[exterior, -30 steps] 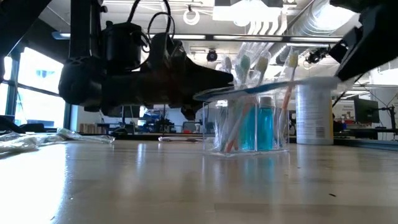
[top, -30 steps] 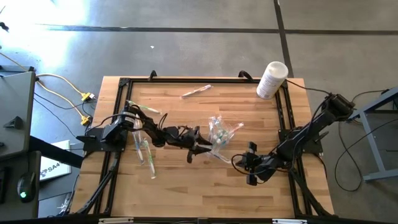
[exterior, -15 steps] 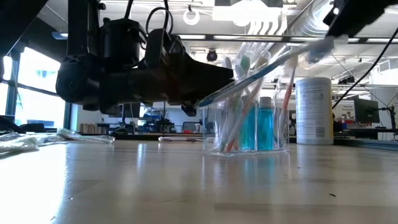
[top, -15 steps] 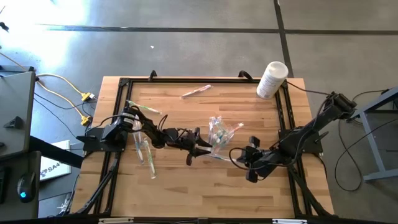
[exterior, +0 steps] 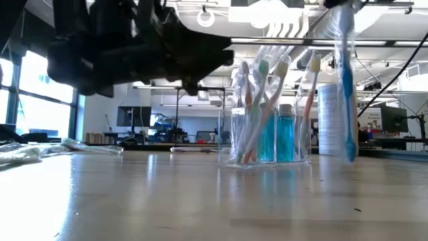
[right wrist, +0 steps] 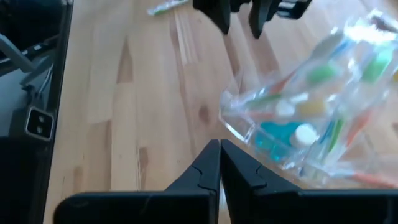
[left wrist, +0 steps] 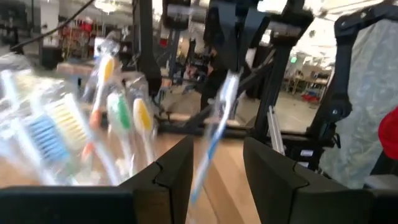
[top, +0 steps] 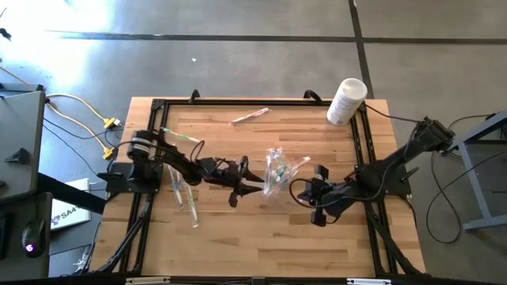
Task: Pick & Place toothbrushing station
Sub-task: Put the blue toothbrush into the transparent organizer
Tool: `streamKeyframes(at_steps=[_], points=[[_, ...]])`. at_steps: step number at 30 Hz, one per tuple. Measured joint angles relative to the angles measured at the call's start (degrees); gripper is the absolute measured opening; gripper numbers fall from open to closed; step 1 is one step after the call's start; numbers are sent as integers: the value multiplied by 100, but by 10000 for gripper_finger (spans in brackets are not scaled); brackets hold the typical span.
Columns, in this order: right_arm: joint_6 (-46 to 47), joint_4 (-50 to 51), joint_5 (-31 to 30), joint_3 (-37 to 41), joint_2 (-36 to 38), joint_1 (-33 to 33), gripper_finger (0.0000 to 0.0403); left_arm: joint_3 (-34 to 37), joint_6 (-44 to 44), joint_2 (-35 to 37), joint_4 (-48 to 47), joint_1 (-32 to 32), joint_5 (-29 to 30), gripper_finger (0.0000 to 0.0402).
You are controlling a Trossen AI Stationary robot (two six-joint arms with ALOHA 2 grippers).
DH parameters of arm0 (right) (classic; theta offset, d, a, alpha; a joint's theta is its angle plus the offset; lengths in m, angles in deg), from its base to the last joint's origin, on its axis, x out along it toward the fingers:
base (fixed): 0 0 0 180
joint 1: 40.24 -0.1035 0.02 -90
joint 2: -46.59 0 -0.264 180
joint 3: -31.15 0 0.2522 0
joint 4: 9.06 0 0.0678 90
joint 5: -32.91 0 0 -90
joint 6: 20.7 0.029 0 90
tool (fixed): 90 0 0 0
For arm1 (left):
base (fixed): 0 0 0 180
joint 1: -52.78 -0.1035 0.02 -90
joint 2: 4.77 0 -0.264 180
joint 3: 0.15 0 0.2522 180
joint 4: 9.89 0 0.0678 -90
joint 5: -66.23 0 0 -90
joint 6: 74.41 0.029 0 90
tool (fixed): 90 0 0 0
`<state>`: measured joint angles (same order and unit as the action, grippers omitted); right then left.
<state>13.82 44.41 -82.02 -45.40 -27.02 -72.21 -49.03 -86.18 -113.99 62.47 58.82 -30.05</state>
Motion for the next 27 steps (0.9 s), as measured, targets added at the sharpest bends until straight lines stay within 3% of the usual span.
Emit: streamKeyframes(at_steps=[8,16,19,27], points=[[-596,1,148,-557,0,333,3,490,-10,1008,-1358,0,410,136],[-921,-170,472,-831,0,681,3,720,-356,1852,-3090,0,1427,136],[-1064,-423,717,-832,0,811,3,716,-372,2078,-3649,0,1499,136],[-1404,-952,966,-833,0,1156,3,712,-401,2181,-3973,0,1499,136]])
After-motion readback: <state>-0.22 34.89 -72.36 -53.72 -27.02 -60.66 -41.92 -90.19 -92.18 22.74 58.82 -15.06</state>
